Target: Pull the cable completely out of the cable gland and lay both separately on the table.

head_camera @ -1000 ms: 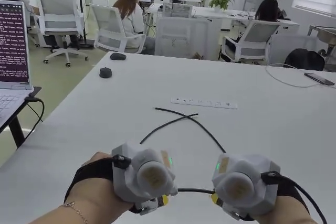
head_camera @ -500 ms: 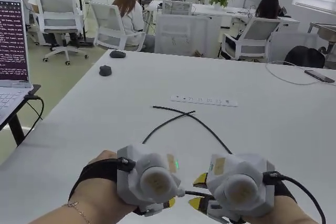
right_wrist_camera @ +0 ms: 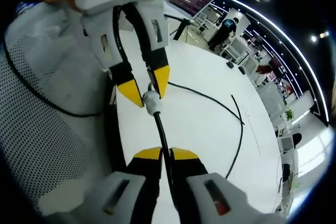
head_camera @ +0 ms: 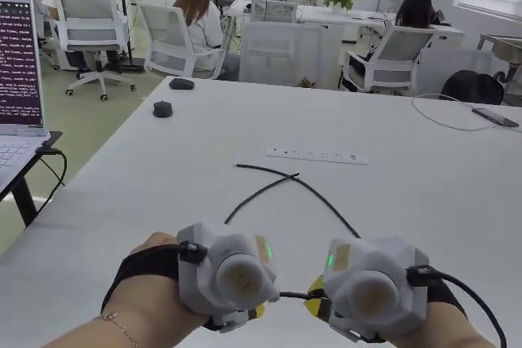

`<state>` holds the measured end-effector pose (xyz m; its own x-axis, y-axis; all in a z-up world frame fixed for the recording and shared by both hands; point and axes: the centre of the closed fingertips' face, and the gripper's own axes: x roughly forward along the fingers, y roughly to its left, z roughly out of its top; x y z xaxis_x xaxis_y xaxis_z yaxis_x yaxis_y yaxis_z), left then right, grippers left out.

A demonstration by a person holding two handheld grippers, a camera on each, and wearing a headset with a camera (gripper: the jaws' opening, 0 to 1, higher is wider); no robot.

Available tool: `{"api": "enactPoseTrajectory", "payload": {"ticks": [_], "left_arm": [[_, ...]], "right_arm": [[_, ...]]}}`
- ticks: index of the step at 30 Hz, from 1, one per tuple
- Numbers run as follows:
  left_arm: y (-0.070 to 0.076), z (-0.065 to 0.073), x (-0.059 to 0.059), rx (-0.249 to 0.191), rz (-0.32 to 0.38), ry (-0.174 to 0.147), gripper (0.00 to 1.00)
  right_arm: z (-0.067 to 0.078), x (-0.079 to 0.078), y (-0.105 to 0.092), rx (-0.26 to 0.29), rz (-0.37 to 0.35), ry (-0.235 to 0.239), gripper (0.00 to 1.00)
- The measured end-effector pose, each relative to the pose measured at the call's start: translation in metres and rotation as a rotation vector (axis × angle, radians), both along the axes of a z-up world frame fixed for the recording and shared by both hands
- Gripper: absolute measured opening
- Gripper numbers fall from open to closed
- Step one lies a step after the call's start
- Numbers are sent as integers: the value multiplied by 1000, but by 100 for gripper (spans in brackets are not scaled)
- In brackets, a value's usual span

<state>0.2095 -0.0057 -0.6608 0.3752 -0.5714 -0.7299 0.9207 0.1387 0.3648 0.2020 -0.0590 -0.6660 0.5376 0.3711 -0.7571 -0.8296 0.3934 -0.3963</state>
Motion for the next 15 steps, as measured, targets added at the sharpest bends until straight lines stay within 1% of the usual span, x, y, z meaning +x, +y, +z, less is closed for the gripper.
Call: {"api": "enactPoseTrajectory", "payload": {"ticks": [1,2,5,7,9,11,12,14,15], "left_arm": [[1,-1,0,7,2,0,16],[2,-1,0,9,2,1,16],[3,-2,0,11,7,6,16],[3,-3,0,12,9,9,16],[2,-2,-1,10,5,8,16],[0,-2,-2,9,1,7,16],[0,-3,-3,15,-8,0,16],[-1,-3,-4,17,-15,1,16],[-2,-3,-5,16,-21,0,16]], "right_arm": [[-4,1,-8,-26,-35,15,4],[-5,2,-14,-45,-54,17,4],[-14,4,-39,-125,-138,42,4],[-16,5,-49,-141,-182,51,5],[-18,5,-55,-147,-206,69,5],[-20,3,-52,-138,-198,83,9],[-20,1,-47,-129,-174,82,12],[-18,-1,-29,-77,-122,82,20],[-17,-2,-22,-56,-102,80,21]]}}
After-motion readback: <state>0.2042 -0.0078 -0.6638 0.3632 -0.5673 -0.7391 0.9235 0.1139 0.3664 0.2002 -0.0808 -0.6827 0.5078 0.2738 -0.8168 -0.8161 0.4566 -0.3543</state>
